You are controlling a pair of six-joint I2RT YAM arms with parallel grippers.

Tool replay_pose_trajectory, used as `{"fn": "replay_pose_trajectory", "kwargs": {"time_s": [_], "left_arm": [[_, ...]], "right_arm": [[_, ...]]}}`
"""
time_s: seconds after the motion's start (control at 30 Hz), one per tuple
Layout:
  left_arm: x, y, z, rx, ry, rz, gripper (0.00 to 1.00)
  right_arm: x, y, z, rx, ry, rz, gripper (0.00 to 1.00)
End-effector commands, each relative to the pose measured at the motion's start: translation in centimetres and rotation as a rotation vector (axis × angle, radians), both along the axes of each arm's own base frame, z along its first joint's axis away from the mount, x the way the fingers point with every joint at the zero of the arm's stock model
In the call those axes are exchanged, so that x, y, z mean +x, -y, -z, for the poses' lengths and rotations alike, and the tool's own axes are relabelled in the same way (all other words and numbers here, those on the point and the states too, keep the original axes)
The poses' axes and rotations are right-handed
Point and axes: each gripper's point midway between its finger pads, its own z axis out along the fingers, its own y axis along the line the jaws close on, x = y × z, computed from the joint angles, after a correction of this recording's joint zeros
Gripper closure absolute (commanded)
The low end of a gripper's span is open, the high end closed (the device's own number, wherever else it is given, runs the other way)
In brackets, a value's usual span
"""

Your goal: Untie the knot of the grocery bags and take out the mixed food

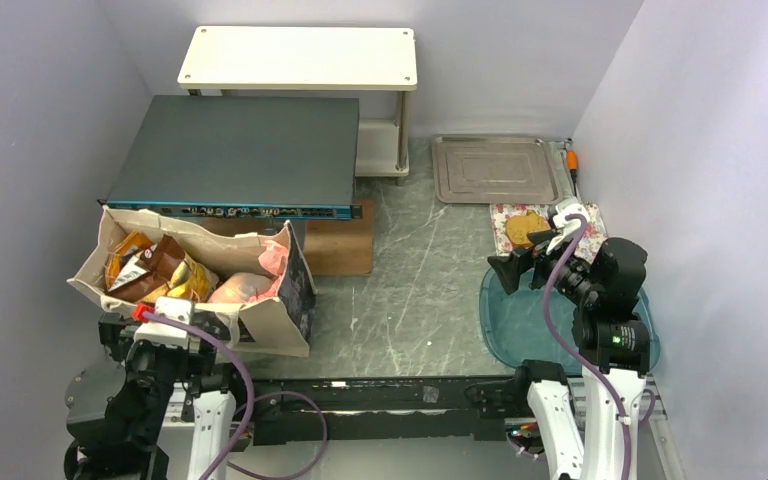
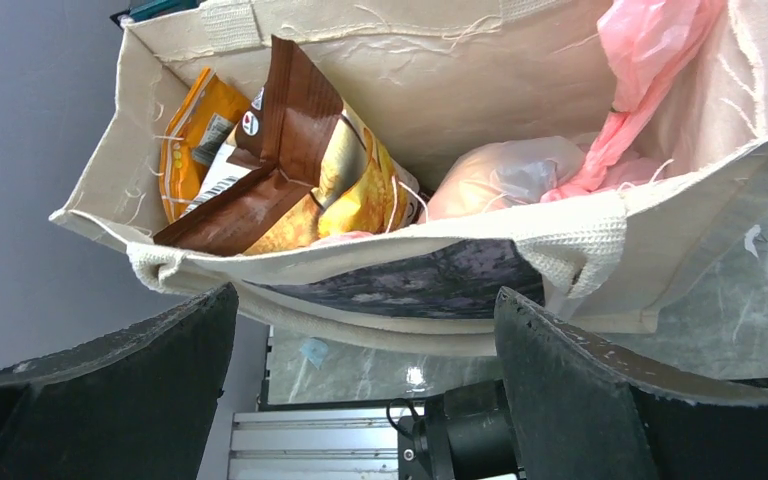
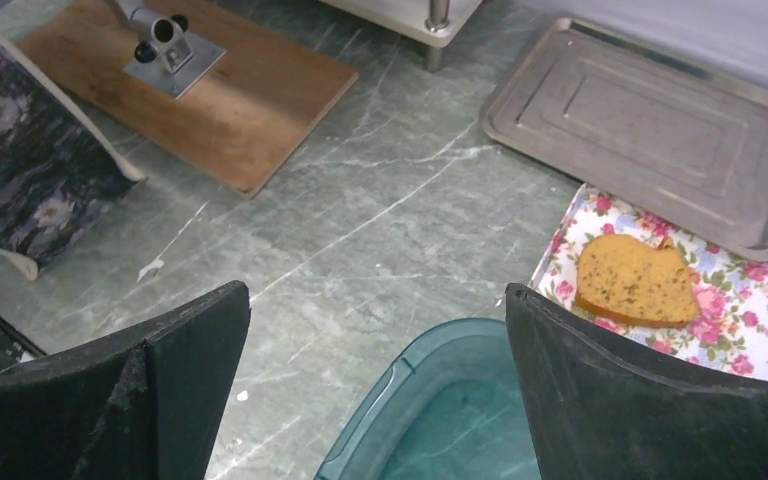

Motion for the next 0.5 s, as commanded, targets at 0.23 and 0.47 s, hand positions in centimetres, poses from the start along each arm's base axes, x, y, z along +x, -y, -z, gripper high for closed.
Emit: {"fn": "replay_pose_trajectory", "kwargs": {"time_s": [0.23, 0.47], "left_arm": [[6.4, 3.1, -3.4, 0.041, -0.065, 0.297, 0.01], [8.5, 7.5, -2.1, -0.101, -0.206, 0.585, 0.18]], "right_arm": [[-0.5, -0.7, 0.4, -0.028, -0.027, -0.076, 0.0], [-0.6, -0.7, 1.0, -0.034, -0.037, -0.083, 0.0]]}}
